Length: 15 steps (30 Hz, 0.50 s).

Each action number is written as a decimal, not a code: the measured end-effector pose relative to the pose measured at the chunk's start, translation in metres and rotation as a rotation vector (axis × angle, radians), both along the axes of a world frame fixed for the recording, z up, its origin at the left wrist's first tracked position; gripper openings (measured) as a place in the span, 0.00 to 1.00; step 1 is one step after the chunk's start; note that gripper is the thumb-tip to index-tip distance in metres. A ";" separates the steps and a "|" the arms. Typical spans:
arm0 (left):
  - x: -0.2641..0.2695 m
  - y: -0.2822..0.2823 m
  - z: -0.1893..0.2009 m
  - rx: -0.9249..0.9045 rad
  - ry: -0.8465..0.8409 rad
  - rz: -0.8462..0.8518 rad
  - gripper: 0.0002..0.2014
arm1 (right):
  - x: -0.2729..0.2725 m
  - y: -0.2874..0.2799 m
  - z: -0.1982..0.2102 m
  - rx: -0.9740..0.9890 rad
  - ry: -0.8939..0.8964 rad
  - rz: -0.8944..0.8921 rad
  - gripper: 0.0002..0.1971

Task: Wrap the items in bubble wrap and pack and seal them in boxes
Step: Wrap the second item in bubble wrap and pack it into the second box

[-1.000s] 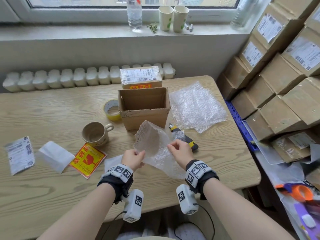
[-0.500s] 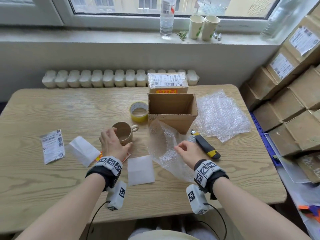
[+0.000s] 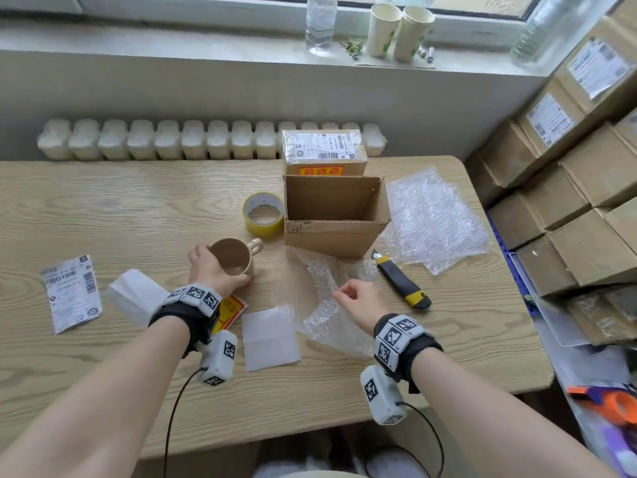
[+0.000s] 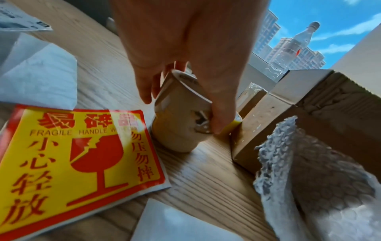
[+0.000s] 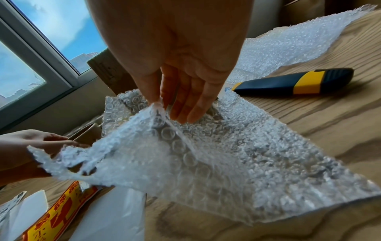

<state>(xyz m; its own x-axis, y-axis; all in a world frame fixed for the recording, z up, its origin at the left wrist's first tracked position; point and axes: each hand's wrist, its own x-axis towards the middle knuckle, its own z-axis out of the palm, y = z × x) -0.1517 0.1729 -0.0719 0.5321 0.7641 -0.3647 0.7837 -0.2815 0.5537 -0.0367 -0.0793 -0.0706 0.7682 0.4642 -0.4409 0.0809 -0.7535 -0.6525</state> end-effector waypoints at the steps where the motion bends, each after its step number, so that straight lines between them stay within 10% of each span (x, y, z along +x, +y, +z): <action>1: 0.001 -0.004 0.005 -0.025 -0.008 0.039 0.48 | 0.000 0.001 0.000 -0.011 0.003 0.002 0.07; 10: -0.003 -0.012 0.046 -0.426 -0.423 0.224 0.43 | -0.005 0.004 0.012 -0.013 -0.029 -0.014 0.07; 15: 0.000 -0.034 0.057 -0.496 -0.305 0.065 0.49 | -0.006 -0.004 0.022 0.038 -0.046 -0.041 0.06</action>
<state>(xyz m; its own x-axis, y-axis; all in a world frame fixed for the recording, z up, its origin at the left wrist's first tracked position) -0.1518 0.1387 -0.0145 0.6272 0.5758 -0.5245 0.5751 0.1117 0.8104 -0.0429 -0.0828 -0.0490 0.8057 0.4480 -0.3875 0.0810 -0.7313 -0.6772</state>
